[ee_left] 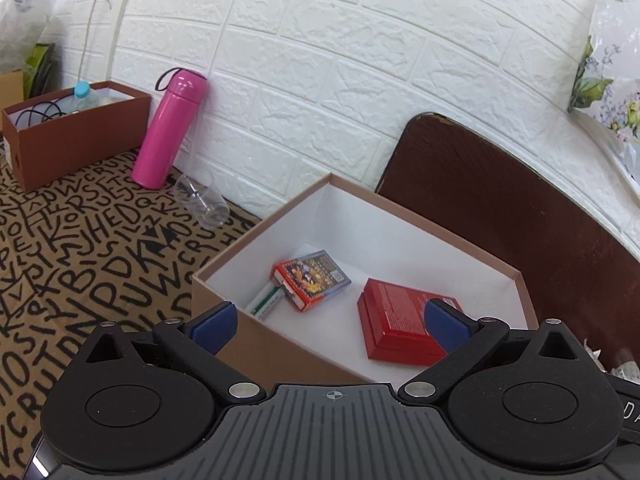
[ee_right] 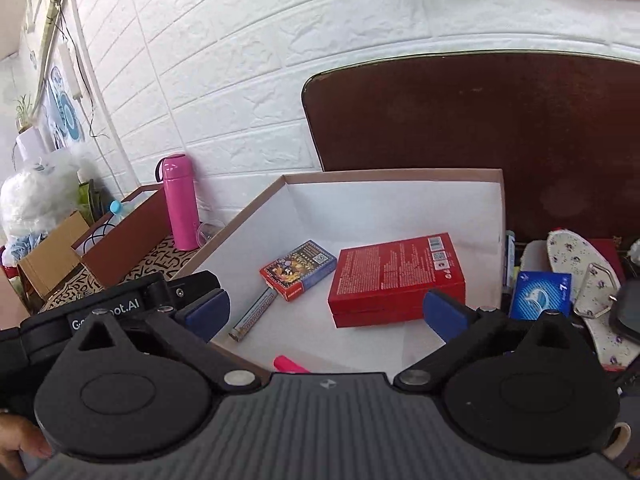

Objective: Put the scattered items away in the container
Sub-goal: 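Move both tools back to the pile toward the red tray, then lower both grippers onto the black tape roll in the red tray, then close both grippers on the black tape roll and lift it, then carry the tape roll over the cardboard box, then open both grippers to drop the tape roll into the box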

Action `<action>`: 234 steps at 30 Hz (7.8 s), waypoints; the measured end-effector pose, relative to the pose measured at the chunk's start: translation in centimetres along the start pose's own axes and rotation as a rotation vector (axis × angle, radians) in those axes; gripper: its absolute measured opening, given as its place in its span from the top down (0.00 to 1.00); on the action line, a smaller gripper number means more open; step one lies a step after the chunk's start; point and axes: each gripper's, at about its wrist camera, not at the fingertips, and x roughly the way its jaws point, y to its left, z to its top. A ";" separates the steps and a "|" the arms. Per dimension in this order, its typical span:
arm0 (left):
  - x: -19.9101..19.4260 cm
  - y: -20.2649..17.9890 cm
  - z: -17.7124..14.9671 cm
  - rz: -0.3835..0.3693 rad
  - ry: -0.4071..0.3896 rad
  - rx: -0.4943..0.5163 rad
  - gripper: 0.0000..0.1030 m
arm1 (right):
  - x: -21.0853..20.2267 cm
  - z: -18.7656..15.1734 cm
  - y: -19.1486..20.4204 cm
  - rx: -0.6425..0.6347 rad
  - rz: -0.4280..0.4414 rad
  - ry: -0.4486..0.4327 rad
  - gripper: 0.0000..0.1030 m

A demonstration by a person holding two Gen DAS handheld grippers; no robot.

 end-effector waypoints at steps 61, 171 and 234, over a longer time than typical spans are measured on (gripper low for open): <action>3.4 -21.2 -18.7 -0.465 0.288 0.332 0.34 | -11.6 -17.3 -17.9 0.048 -0.329 -0.048 0.43; 0.2 -12.5 -21.2 -0.553 0.508 0.216 0.50 | -13.9 -19.8 -14.2 0.178 -0.191 0.113 0.63; 4.8 4.6 2.7 -0.148 -0.030 0.004 0.02 | 9.4 0.9 0.9 0.060 0.020 0.104 0.26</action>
